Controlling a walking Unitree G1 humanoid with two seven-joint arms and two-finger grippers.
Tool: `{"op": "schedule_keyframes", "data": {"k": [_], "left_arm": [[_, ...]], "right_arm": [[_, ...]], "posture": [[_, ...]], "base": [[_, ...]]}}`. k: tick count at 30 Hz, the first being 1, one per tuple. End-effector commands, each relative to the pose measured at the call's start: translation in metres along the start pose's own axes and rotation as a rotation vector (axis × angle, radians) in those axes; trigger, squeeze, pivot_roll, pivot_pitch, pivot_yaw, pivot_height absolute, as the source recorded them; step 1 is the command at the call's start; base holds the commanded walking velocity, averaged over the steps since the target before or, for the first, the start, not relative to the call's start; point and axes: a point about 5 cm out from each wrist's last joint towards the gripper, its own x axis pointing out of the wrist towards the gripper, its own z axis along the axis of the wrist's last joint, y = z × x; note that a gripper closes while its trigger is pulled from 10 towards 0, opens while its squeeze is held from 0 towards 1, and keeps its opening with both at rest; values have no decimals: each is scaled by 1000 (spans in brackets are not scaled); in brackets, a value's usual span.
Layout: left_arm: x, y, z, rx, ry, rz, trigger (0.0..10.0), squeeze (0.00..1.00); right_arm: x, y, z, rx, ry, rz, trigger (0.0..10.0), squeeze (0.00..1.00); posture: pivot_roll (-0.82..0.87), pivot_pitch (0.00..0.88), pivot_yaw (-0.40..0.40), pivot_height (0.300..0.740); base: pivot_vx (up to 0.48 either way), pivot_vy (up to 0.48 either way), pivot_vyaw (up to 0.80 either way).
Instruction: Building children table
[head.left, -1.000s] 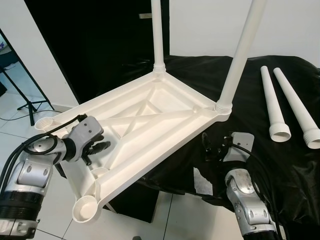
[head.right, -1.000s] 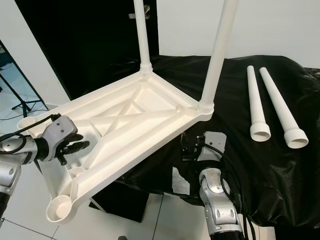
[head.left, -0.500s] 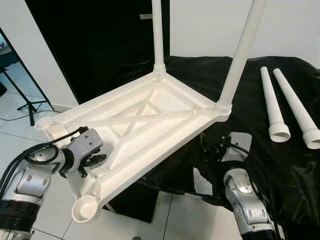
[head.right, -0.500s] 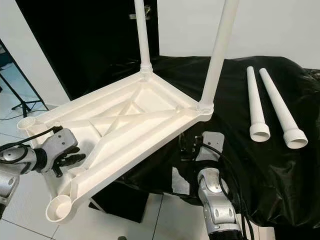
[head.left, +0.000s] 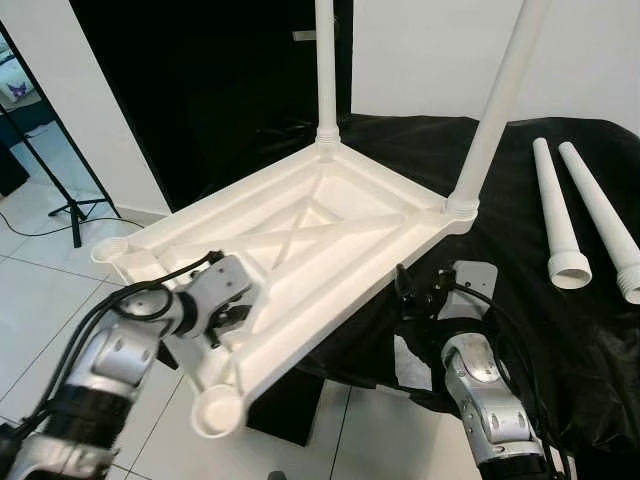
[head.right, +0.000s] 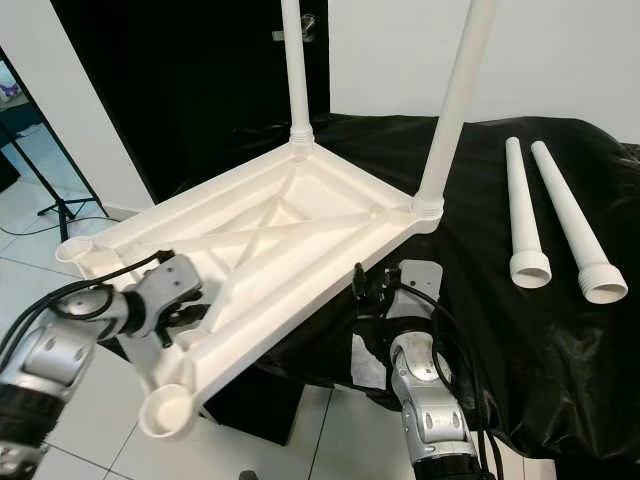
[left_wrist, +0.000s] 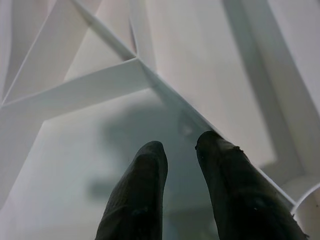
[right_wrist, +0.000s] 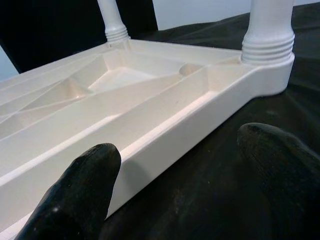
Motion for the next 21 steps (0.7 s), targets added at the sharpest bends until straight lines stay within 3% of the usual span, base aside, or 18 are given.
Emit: {"op": "schedule_keyframes", "data": {"k": [1,5,10,16,19,21], "left_arm": [[9,-1,8,2,-1,45,10000,0],[28,-4,26,-46,-7,106,10000,0],[37,-1,40,-81,-28,194,10000,0],[34,10,44,-120,-43,260,10000,0],[24,28,45,-149,-77,352,10000,0],[18,33,46,-155,-112,351,10000,0]], "right_arm": [[0,0,-3,20,16,-8,10000,0],[-1,1,-5,26,24,-10,10000,0],[-1,2,-5,28,25,-11,10000,0],[-1,2,-5,29,24,-10,10000,0],[-1,2,-6,29,23,-9,10000,0],[-1,2,-6,30,23,-9,10000,0]], "posture": [[36,0,49,740],[32,0,56,740],[33,0,57,740],[34,0,58,740],[36,0,58,740],[37,0,57,740]], "base": [[0,0,0],[0,0,0],[0,0,0],[0,0,0],[0,0,0],[0,0,0]]}}
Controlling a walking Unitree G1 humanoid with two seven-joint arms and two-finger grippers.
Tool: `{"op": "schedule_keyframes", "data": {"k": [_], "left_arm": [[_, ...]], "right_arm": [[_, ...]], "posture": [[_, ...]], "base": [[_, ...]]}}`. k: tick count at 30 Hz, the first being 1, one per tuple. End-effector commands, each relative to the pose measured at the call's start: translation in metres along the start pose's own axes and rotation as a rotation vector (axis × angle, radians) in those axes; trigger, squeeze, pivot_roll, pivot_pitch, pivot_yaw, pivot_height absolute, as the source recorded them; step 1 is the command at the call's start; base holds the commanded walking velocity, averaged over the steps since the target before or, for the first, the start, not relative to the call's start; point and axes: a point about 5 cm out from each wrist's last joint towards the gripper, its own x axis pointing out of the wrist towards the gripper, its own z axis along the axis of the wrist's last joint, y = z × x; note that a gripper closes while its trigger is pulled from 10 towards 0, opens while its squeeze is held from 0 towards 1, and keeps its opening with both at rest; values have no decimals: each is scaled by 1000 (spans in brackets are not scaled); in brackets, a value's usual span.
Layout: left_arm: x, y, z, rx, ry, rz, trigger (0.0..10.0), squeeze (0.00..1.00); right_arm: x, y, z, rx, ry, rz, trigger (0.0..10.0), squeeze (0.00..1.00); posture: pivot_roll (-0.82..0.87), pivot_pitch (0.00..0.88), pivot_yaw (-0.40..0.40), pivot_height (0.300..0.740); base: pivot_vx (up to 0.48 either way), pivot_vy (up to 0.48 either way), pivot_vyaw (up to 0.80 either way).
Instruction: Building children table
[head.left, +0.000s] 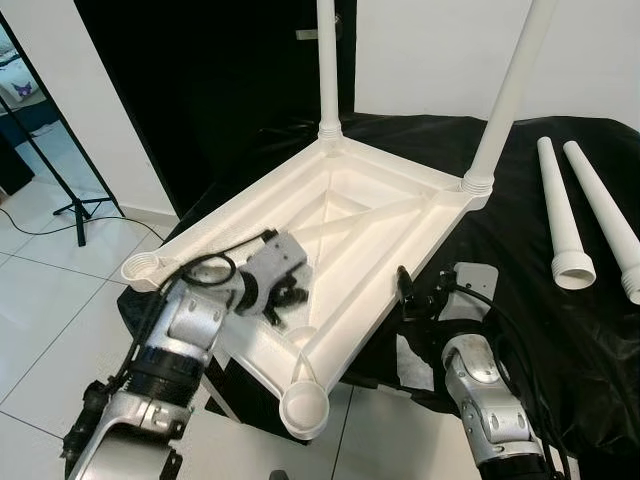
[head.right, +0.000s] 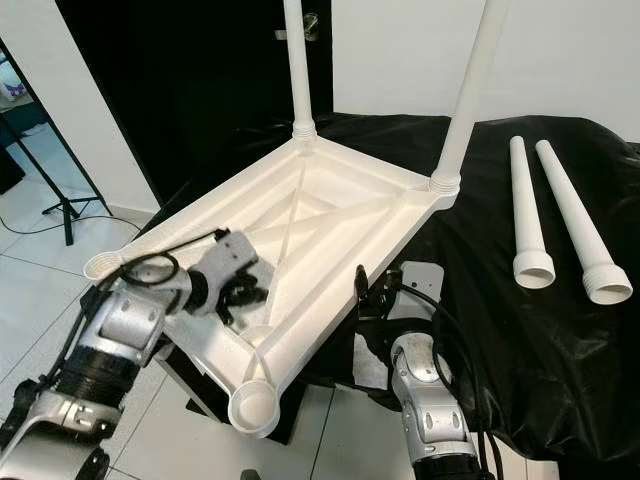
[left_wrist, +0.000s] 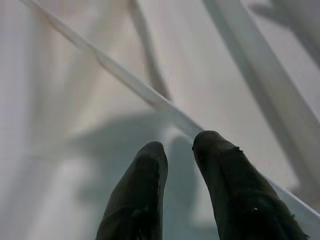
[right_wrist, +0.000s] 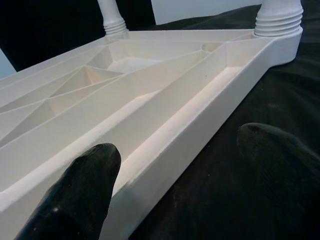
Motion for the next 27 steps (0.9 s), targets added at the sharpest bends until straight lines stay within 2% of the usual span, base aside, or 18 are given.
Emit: {"op": "schedule_keyframes", "data": {"k": [1,8,12,17,23,27], "left_arm": [[-11,25,-2,-47,-47,315,10000,0],[-36,31,-5,-18,-203,204,10000,0],[-46,36,-13,33,-197,207,10000,0],[-53,38,-22,52,-188,185,10000,0],[-70,34,-37,115,-212,110,10000,0],[-75,30,-43,144,-206,55,10000,0]], "right_arm": [[0,0,-3,10,10,-1,10000,0],[-6,6,-1,-5,-7,90,10000,0],[-14,7,0,-12,-13,148,10000,0],[-21,7,5,-23,-34,208,10000,0],[-39,8,13,-29,-45,353,10000,0],[-45,9,14,-33,-32,409,10000,0]], "posture": [[39,0,57,740],[42,0,50,740],[41,0,48,740],[37,0,47,740],[32,0,44,740],[29,0,36,740]], "base": [[0,0,0],[0,0,0],[0,0,0],[0,0,0],[0,0,0],[0,0,0]]}}
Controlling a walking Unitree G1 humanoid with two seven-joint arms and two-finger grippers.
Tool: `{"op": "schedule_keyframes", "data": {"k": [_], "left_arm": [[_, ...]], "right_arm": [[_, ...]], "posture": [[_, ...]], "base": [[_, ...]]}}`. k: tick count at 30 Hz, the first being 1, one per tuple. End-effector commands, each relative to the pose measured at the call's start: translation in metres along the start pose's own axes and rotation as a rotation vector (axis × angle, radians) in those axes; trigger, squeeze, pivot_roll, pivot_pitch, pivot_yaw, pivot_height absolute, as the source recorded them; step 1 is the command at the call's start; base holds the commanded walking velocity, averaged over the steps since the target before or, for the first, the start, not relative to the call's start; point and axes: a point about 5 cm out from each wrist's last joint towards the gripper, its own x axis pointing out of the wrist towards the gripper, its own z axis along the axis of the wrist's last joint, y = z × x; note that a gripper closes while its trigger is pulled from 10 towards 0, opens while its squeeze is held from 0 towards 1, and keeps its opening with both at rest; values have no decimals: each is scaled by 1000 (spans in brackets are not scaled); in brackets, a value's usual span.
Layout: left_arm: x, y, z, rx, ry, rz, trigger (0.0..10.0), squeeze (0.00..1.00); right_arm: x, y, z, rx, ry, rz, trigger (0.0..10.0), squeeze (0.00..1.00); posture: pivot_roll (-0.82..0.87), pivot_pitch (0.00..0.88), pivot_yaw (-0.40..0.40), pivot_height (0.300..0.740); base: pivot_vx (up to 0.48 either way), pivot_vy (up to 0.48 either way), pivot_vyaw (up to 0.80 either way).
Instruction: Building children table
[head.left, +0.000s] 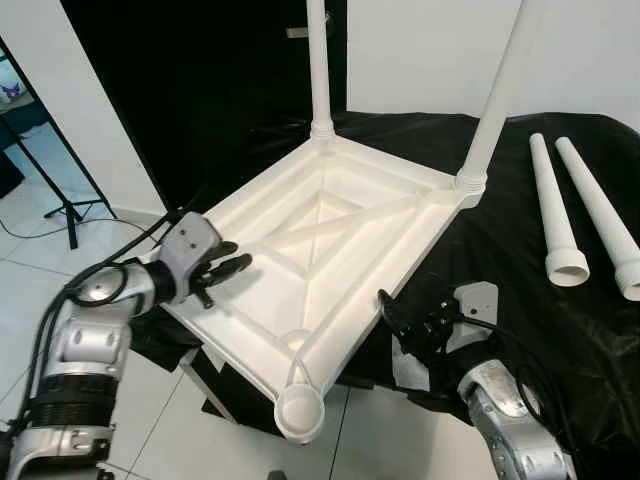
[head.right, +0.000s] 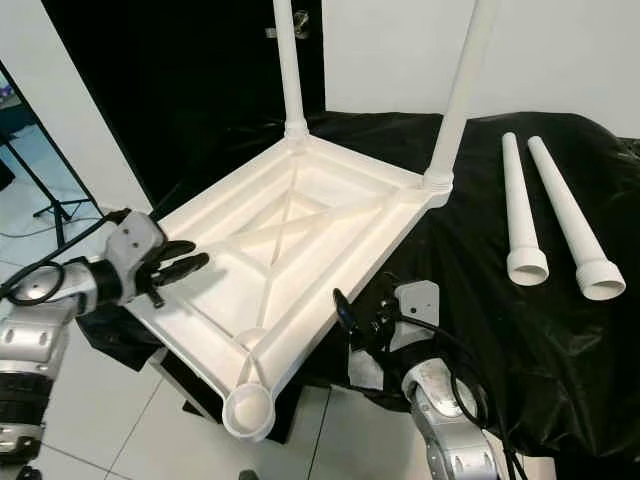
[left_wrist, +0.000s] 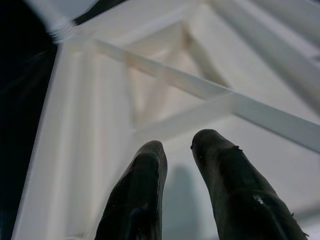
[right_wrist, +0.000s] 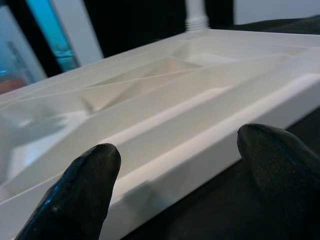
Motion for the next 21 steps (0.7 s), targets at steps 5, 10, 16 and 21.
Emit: {"op": "schedule_keyframes", "data": {"k": [5,10,16,21], "left_arm": [[-10,-20,-12,43,67,-274,10000,114],[-6,-30,-21,109,160,-382,10000,1000],[10,-30,-20,236,193,-390,10000,620],[19,-26,-18,298,213,-398,10000,0]], "right_arm": [[-7,4,3,-15,28,110,10000,0],[-8,4,6,-15,47,177,10000,0],[-12,7,8,-26,73,257,10000,0],[-10,9,10,-28,74,282,10000,0]], "posture": [[24,0,27,740],[19,0,26,740],[17,0,20,740],[12,0,20,740]], "base": [[0,0,0],[0,0,0],[0,0,0],[0,0,0]]}}
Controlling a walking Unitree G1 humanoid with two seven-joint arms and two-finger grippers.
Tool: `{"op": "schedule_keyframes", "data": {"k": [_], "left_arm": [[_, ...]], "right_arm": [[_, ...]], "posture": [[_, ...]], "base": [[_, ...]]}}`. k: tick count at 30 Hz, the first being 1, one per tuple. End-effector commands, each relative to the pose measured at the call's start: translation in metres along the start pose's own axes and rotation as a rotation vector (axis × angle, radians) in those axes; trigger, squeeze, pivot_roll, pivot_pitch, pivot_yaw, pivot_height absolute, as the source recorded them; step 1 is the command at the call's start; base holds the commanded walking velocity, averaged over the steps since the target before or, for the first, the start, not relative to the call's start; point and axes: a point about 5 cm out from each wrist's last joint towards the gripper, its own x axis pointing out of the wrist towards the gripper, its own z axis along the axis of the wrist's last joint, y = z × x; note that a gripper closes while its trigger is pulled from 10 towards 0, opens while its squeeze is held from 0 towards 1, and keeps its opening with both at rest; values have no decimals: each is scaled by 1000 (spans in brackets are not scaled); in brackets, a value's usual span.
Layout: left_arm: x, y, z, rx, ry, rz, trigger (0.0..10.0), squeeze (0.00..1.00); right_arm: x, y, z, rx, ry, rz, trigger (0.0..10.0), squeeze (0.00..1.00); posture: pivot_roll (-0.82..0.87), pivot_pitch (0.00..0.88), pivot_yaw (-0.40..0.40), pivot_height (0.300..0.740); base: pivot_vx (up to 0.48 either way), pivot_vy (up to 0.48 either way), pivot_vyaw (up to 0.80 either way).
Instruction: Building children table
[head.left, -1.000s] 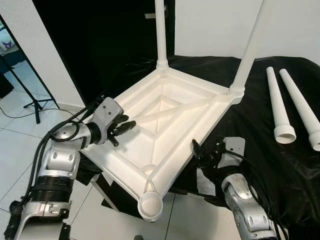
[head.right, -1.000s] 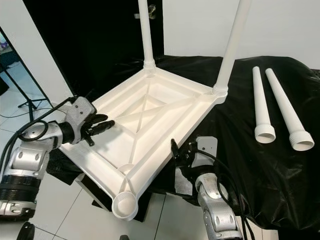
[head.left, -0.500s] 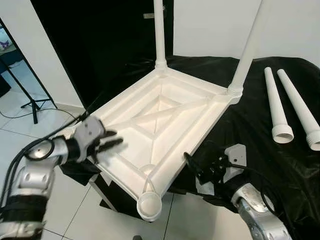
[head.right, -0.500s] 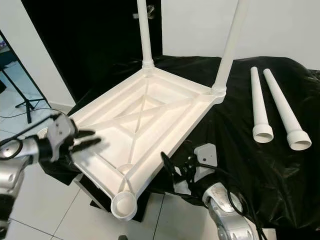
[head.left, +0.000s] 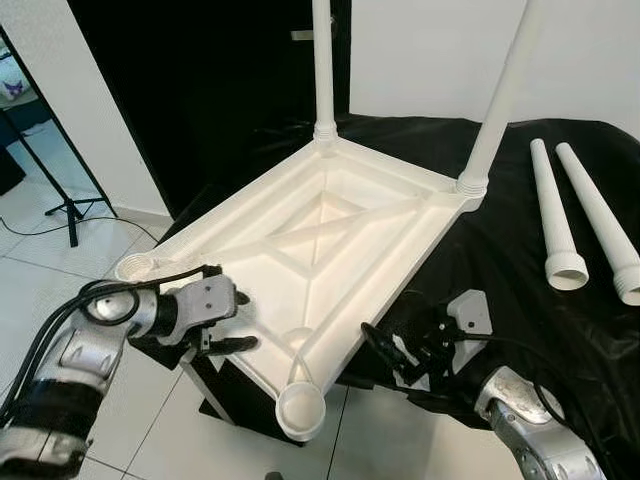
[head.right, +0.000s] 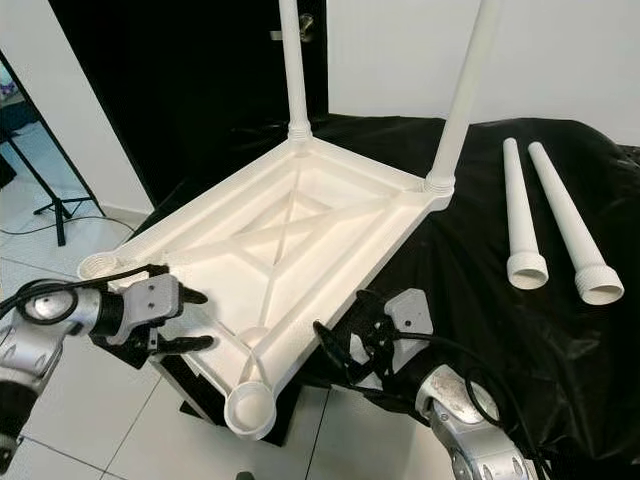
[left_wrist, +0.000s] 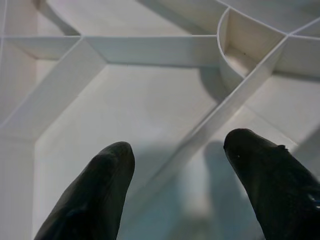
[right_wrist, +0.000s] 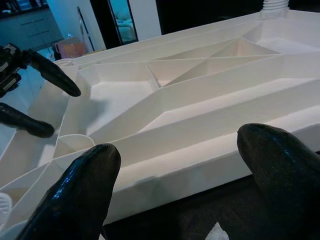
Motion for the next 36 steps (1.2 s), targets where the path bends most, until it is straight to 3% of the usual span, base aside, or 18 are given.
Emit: {"op": "schedule_keyframes", "data": {"k": [1,9,10,12,13,14,26,36], "left_arm": [[5,3,-2,26,37,22,10000,0],[15,11,-4,89,127,-50,10000,0],[16,13,-5,88,140,-66,6941,0],[19,17,-3,81,155,-89,3922,0],[19,17,-3,81,155,-89,3922,0],[21,21,-1,83,162,-105,0,0],[37,27,15,116,120,-122,0,0],[56,28,28,25,65,-5,0,0]], "right_arm": [[1,3,3,-1,-1,27,10000,0],[0,7,6,-5,15,79,10000,0],[0,6,6,-5,16,79,10000,0],[1,6,6,-4,16,77,10000,0],[1,6,6,-4,16,77,10000,0],[2,7,6,-2,15,77,10000,0],[2,9,6,4,19,52,10000,0],[5,8,6,7,4,15,10000,0]], "posture": [[12,0,20,740],[2,0,34,740],[2,0,34,740],[-1,0,40,740],[-1,0,40,740],[-5,0,48,740],[-22,0,78,740],[-17,0,87,740]], "base": [[0,0,0],[0,0,0],[0,0,0],[0,0,0],[0,0,0],[0,0,0],[0,0,0],[0,0,0]]}}
